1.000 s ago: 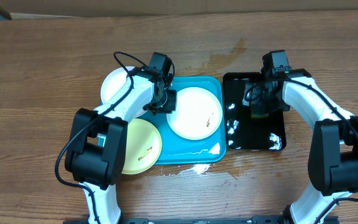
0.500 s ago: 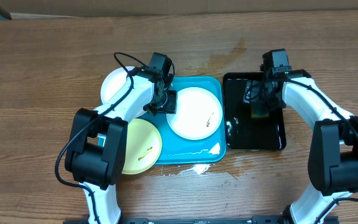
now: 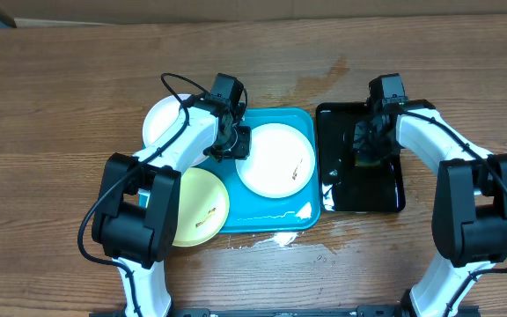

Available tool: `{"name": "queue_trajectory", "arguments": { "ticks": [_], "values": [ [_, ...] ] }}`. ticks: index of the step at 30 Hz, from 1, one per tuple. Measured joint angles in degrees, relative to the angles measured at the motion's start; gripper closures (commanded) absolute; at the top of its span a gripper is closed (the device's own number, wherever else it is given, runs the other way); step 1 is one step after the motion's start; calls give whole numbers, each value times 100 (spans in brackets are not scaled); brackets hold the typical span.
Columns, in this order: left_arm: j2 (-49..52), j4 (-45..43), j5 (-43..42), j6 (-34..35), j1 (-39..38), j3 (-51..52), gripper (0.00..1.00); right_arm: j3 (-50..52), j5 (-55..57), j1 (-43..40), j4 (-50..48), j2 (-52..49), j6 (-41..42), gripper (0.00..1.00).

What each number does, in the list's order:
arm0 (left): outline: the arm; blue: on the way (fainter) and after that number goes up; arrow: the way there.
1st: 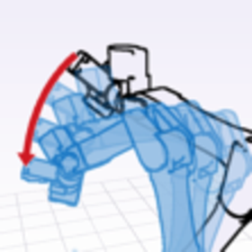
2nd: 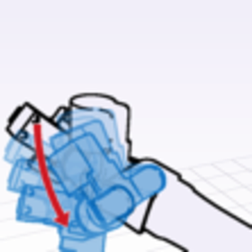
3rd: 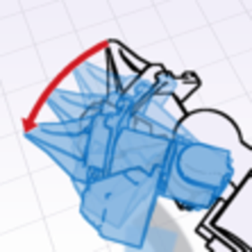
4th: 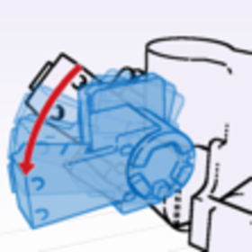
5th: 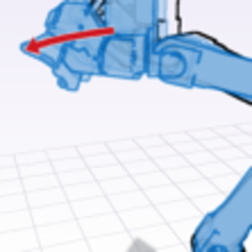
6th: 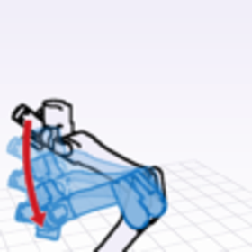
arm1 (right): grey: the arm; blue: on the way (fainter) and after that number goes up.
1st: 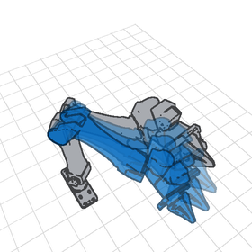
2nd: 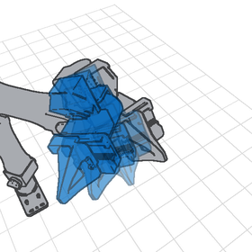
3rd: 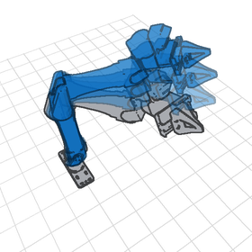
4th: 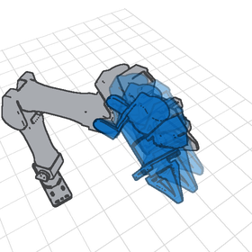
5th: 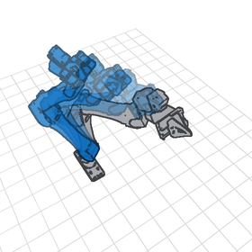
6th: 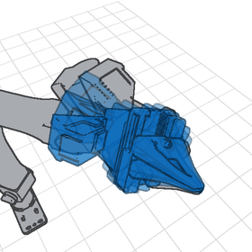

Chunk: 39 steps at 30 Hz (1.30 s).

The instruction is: Clean dirty plates on tray and stack at the side

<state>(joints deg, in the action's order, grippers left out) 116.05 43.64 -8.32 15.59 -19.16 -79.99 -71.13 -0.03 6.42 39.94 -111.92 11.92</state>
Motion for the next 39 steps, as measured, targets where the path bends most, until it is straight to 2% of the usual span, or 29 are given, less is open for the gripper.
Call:
{"name": "queue_trajectory", "arguments": {
  "ticks": [3,6,7,18,20,22,26,30,31,33,34,39],
  "values": [
    [0,2,4,2,0,0,68,0,-114,-2,7,0,-4,57],
    [0,2,33,59,0,0,69,0,-295,-4,2,0,-22,70],
    [0,0,44,61,0,0,69,-2,-348,-2,11,-2,-26,72],
    [0,-9,50,258,-13,0,71,-83,-601,-2,426,-15,4,71],
    [0,-15,66,282,-72,0,63,-85,-614,-2,487,-15,9,71],
    [0,-59,107,315,-149,0,61,-87,-616,-2,507,-15,9,71],
    [0,-166,382,400,-337,2,71,-87,-621,-2,516,-15,11,68],
    [0,-201,686,402,-428,39,74,-87,-660,-2,527,-15,7,65],
    [0,-205,719,404,-431,59,77,-90,-662,-2,538,-15,7,66],
    [0,-205,774,448,-437,87,90,-94,-662,-2,562,-15,9,66],
    [0,-197,815,457,-437,90,96,-96,-662,0,566,-15,7,69],
    [-4,-214,863,422,-433,90,96,-96,-664,-2,627,-22,2,89]
  ]
}}
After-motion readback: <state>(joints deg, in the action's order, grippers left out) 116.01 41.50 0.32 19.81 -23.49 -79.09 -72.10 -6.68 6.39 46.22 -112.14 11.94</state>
